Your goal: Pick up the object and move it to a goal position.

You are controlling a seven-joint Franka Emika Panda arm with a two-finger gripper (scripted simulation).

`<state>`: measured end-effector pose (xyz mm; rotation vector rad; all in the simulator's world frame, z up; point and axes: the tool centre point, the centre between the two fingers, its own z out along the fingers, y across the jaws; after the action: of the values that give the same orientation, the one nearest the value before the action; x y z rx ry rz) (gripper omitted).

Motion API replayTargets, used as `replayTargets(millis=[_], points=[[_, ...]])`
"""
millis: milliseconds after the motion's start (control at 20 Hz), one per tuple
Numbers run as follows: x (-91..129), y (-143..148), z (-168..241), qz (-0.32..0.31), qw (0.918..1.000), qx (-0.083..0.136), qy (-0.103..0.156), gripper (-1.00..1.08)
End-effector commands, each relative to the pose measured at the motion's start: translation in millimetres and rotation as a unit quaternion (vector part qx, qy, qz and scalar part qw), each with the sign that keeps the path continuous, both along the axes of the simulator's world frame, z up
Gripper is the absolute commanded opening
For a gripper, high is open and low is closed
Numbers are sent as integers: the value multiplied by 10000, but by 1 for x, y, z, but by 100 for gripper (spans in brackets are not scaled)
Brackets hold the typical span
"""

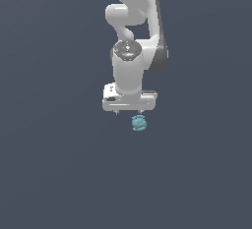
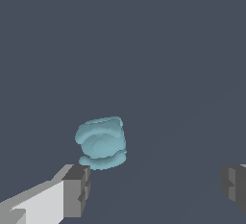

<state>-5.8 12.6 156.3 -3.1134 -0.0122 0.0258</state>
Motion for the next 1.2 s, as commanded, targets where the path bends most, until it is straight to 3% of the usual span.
replayTargets(millis=[0, 600, 1150], points=[[0, 0, 0, 0, 10000, 0, 0, 100], [5, -13, -2, -299, 9994, 137, -61, 100], [-4, 20, -35, 251, 9997, -19, -72, 100]])
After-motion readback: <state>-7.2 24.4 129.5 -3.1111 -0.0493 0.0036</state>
